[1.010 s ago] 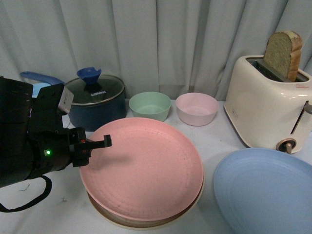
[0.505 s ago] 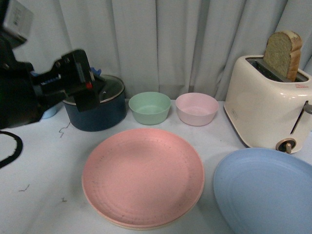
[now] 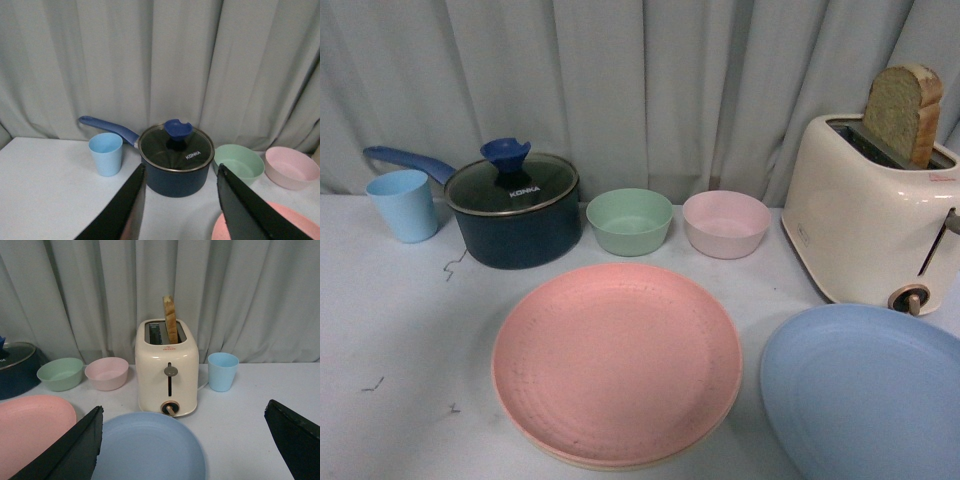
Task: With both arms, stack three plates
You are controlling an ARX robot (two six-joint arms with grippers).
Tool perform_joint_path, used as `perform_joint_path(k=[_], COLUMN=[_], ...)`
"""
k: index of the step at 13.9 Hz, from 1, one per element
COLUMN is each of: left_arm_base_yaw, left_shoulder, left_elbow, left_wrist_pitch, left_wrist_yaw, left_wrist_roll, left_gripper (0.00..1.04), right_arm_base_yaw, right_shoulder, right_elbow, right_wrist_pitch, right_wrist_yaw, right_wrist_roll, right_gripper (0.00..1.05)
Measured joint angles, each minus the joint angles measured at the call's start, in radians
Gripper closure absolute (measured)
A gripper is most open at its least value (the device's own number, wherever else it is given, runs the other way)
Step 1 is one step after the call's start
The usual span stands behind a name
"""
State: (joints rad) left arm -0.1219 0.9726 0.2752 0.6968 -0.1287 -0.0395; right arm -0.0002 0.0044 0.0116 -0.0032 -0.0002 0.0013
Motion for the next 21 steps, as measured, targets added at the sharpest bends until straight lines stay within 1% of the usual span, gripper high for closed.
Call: perform_joint_path(k=[1,3,4,5,6,7,11,12,17,21], left_arm_base_yaw=[0.009,0.037,0.057,0.107,0.128,0.121,0.121,0.121,0.121,0.121], left_shoulder=[-0.028,-0.120,-0.154,-0.185,-0.219,-0.274,-0.438,-0.446,-0.649,-0.719], left_elbow=[-0.033,-0.102,-0.121,-0.142,-0.162,-0.182,-0.231,-0.262,-0.264,-0.264], left_wrist_pitch=[-0.002,-0.021,-0.034,-0.050,-0.071,-0.097,-0.211,-0.162,-0.375,-0.444], left_wrist_yaw=[0.017,0.042,0.066,0.115,0.115,0.129,0.129,0.129,0.129,0.129], left_wrist_roll=[0.014,0.022,0.023,0.024,0.023,0.024,0.024,0.024,0.024,0.024], left_gripper=[0.73,1.02,1.03,1.03,1.03,1.03,1.03,1.03,1.03,1.03], right_arm_base_yaw=[0.000,0.000,0.000,0.000,0.000,0.000,0.000,0.000,0.000,0.000], right_shoulder=[0.000,0.000,0.000,0.000,0.000,0.000,0.000,0.000,0.000,0.000], right_elbow=[0.000,0.000,0.000,0.000,0.000,0.000,0.000,0.000,0.000,0.000], right_wrist_pitch=[0.000,0.000,0.000,0.000,0.000,0.000,0.000,0.000,0.000,0.000], right_wrist_yaw=[0.000,0.000,0.000,0.000,0.000,0.000,0.000,0.000,0.000,0.000], right_wrist_roll=[0.000,0.000,0.000,0.000,0.000,0.000,0.000,0.000,0.000,0.000], right_gripper=[0.06,0.06,0.06,0.06,0.06,0.06,0.06,0.06,0.06,0.06])
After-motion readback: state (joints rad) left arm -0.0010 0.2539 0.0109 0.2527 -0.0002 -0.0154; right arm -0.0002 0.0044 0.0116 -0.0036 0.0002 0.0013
